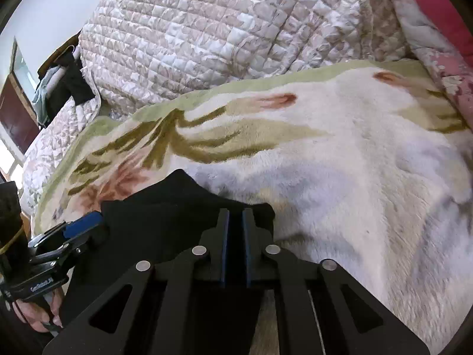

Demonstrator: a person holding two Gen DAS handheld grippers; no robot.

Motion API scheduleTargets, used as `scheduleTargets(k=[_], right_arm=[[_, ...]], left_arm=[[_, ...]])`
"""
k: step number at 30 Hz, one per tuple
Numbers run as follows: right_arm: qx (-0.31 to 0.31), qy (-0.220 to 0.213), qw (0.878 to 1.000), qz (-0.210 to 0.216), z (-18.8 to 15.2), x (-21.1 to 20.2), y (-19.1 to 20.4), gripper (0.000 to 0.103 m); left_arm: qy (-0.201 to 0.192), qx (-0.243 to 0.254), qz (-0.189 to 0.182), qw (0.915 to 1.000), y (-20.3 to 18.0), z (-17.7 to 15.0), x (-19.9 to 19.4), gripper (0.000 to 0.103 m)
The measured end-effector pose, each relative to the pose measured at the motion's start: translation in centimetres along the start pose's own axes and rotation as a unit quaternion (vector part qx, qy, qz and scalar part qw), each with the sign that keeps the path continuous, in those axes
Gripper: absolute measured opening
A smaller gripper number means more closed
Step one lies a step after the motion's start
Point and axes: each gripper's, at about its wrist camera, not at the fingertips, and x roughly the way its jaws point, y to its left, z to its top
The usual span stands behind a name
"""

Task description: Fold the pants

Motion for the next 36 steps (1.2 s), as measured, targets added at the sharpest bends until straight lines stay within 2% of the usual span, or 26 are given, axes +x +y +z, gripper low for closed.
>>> scheduleTargets(k=[2,7,13,16,19,22,26,28,30,36], right_arm=[[-0.007,-0.004,1.000,-0.002,-0.7,-1.6,0.6,0.016],[-0.040,-0.019,0.999,0.017,-4.0,-5.8,3.0,0.016],[-0.076,-0.011,0.997,0.018,-8.2,-7.5,5.6,0.016],[-0.098,0.011,0.995,0.013,-10.0,-6.5,6.6,0.018],[-0.121,0.006,0.993,0.001,-10.3,-6.0,7.0,0.019],[-0.104,0.006,0.994,0.012,-10.3,-5.9,6.5,0.019],[-0.100,0.007,0.995,0.016,-10.3,-6.2,6.5,0.019],[-0.090,0.010,0.996,0.026,-10.0,-6.6,6.3,0.025],[-0.070,0.005,0.997,0.032,-9.6,-7.0,5.7,0.047],[-0.028,0.002,0.999,0.030,-8.1,-8.0,4.4,0.050]], left_arm=[[-0.001,-0.006,-0.001,1.0000,0.3,0.0,-1.1,0.052],[-0.021,-0.004,-0.005,0.9998,0.2,-1.8,-5.2,0.052],[-0.021,0.010,-0.019,0.9995,-1.5,-5.5,-8.6,0.052],[-0.008,0.025,-0.014,0.9996,-2.2,-7.1,-8.7,0.052],[0.010,0.016,0.002,0.9998,-2.0,-7.9,-7.6,0.053],[0.007,0.010,0.006,0.9999,-1.6,-7.9,-7.4,0.053],[0.013,-0.025,-0.009,0.9996,-0.6,-8.1,-7.1,0.054],[0.012,-0.029,-0.007,0.9995,-0.4,-8.0,-7.3,0.054],[0.012,-0.033,-0.007,0.9994,-0.2,-7.9,-7.5,0.054],[0.020,-0.061,-0.011,0.9979,0.9,-7.2,-7.7,0.054]])
